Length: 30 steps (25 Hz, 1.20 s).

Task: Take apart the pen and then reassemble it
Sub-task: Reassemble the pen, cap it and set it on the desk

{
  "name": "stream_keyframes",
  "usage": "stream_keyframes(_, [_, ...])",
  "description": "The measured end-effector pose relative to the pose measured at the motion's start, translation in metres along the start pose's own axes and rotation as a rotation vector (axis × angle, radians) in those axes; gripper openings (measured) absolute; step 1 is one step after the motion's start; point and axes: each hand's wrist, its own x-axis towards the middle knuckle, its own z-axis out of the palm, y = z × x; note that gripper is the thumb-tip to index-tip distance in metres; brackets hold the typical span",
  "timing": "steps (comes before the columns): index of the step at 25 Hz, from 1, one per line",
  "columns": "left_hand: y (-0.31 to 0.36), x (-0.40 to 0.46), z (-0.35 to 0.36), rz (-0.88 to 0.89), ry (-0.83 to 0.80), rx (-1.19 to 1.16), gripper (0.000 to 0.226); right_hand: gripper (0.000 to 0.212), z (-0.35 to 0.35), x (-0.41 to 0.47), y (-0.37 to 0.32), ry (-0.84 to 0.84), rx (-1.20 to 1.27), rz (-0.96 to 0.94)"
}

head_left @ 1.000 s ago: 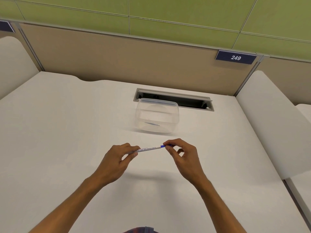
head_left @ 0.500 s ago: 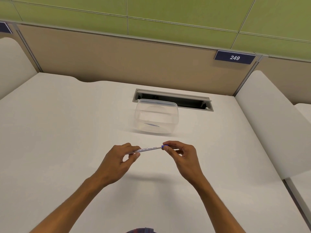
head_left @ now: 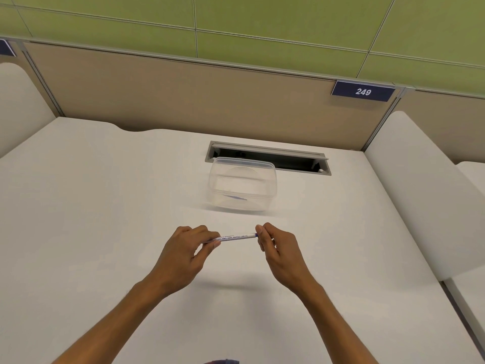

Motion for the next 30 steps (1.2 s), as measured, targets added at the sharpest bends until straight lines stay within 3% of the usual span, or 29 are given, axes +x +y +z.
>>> stream_keyframes(3, [0.0, 0.001, 0.0, -0.001, -0.009, -0.002, 0.023, 0.043, 0.0, 0.0, 0.0, -0.008, -0.007, 0.03])
stream_keyframes(12, [-0.002, 0.006, -0.008, -0.023, -0.02, -0.057, 0.022, 0.021, -0.005, -0.004, 0.003, 0.015, -0.158, -0.135])
stream_keyframes(19, [0.0, 0.006, -0.008, 0.033, 0.027, -0.011, 0.017, 0.025, -0.004, -0.003, -0.002, -0.05, -0.072, -0.083])
stream_keyframes(24, [0.004, 0.005, -0.008, 0.089, 0.061, 0.064, 0.025, 0.041, 0.001, -0.003, -0.008, -0.07, 0.145, 0.012])
stream_keyframes(30, [0.004, 0.006, -0.008, 0.1, 0.065, 0.095, 0.025, 0.052, 0.006, 0.0, -0.009, -0.041, 0.217, 0.075])
